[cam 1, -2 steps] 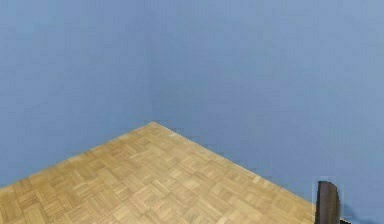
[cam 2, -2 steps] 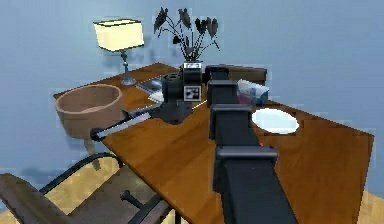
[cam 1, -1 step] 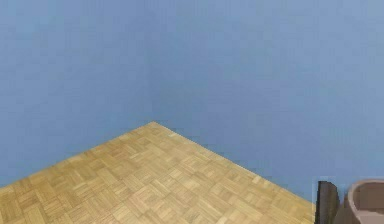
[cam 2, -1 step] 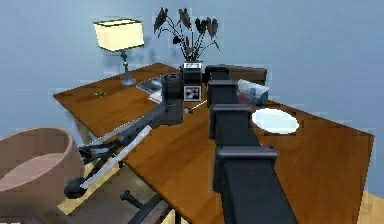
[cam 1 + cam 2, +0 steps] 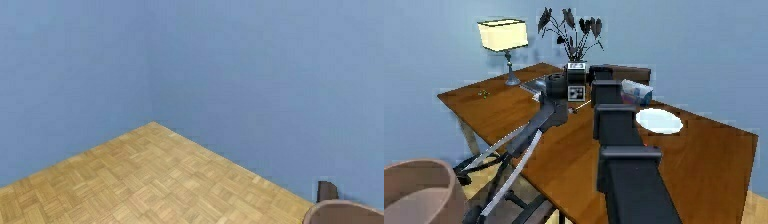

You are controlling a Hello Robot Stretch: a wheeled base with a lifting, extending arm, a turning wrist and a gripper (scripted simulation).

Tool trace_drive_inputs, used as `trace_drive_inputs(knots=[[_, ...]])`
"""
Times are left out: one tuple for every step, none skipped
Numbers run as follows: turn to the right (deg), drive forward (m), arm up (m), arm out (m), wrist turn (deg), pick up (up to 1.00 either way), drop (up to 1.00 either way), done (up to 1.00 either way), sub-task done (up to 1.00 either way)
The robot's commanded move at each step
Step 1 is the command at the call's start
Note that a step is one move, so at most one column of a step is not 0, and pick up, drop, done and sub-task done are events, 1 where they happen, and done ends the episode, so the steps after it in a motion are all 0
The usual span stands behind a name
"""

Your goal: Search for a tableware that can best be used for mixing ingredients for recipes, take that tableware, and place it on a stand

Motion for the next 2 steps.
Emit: trace_drive_inputs(knots=[[0.0,0.0,0.0,-0.24,0.0,0.0,0.0,0.0,0.0],[-45.0,0.0,0.0,0.0,0.0,0.0,0.0,0.0,0.0]])
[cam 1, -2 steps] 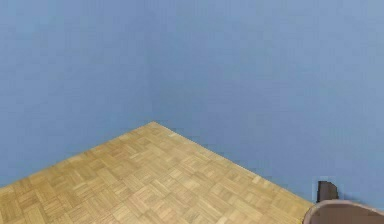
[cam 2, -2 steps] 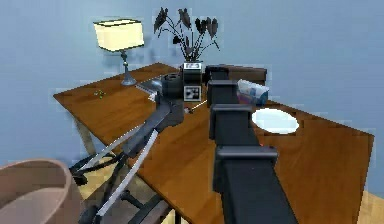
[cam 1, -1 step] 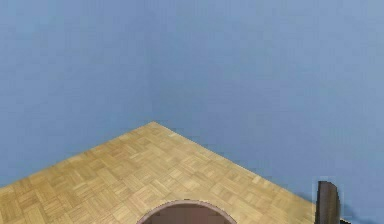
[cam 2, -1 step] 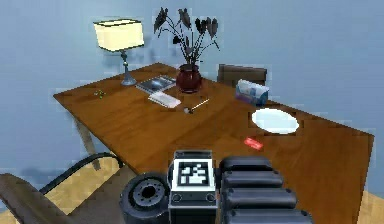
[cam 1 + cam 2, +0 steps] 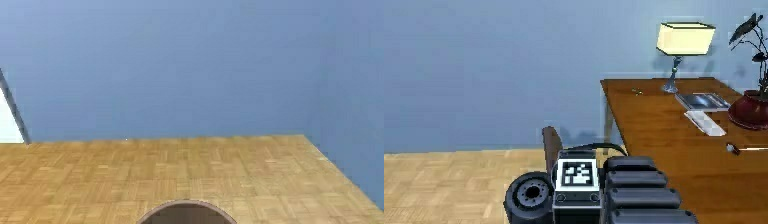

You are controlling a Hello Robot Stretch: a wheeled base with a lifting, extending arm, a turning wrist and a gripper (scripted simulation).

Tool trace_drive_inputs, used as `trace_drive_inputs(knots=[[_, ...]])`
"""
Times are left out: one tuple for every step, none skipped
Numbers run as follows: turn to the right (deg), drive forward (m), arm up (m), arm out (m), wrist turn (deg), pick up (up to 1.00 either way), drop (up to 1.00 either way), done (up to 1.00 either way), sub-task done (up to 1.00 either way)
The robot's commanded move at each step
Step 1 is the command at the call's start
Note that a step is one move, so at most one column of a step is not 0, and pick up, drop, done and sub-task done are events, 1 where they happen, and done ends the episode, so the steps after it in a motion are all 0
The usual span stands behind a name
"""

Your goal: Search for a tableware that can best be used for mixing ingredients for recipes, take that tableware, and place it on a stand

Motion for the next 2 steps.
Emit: trace_drive_inputs(knots=[[-21.0,0.0,0.0,0.0,0.0,0.0,0.0,0.0,0.0],[0.0,0.4,0.0,0.0,0.0,0.0,0.0,0.0,0.0]])
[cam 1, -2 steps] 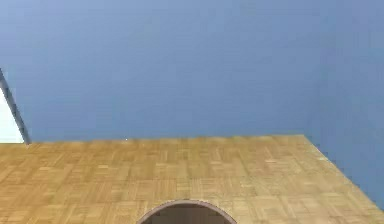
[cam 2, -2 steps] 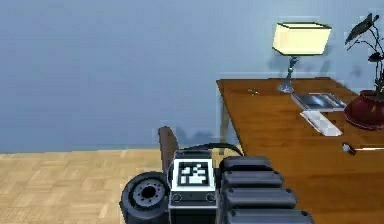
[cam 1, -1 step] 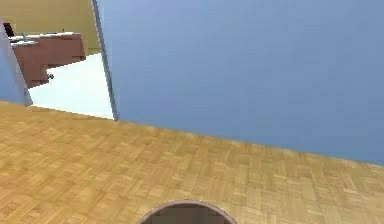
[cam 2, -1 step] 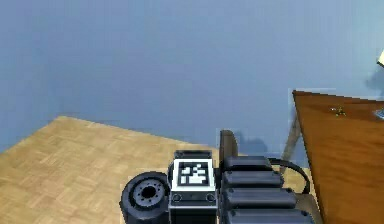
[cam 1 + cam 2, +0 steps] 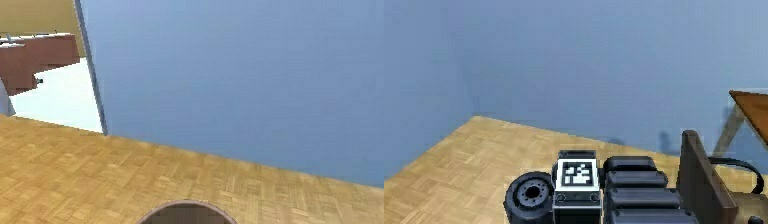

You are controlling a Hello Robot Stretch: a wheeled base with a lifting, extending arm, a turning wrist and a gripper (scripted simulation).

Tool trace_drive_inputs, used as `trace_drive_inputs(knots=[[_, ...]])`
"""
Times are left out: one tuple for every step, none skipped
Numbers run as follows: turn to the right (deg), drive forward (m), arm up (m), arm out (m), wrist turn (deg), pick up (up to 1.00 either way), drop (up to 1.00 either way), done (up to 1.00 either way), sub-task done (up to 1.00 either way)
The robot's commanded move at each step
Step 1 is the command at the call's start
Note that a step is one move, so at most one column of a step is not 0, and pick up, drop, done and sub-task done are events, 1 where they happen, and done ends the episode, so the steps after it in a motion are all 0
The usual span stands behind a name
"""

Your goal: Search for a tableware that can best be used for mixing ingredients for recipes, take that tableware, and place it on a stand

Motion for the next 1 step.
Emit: trace_drive_inputs(knots=[[-45.0,0.0,0.0,0.0,0.0,0.0,0.0,0.0,0.0]])
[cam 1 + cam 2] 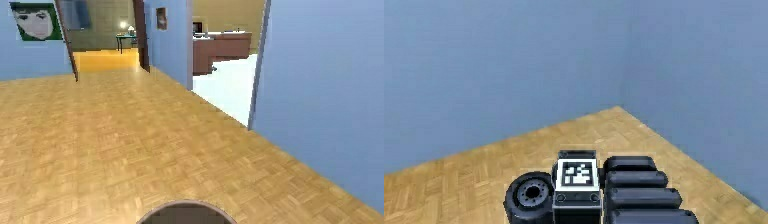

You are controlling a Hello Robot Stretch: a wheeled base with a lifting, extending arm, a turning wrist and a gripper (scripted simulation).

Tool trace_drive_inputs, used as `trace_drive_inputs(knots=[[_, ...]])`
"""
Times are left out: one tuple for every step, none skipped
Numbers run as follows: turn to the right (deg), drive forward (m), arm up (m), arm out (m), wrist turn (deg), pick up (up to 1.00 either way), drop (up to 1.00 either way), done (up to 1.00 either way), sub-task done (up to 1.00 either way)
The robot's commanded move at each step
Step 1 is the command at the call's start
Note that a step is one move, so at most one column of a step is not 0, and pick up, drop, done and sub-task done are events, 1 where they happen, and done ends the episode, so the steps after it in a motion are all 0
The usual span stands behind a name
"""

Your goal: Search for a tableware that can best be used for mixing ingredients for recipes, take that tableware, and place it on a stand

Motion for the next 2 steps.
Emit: trace_drive_inputs(knots=[[-42.0,0.0,0.0,0.0,0.0,0.0,0.0,0.0,0.0],[0.0,1.0,0.0,0.0,0.0,0.0,0.0,0.0,0.0]])
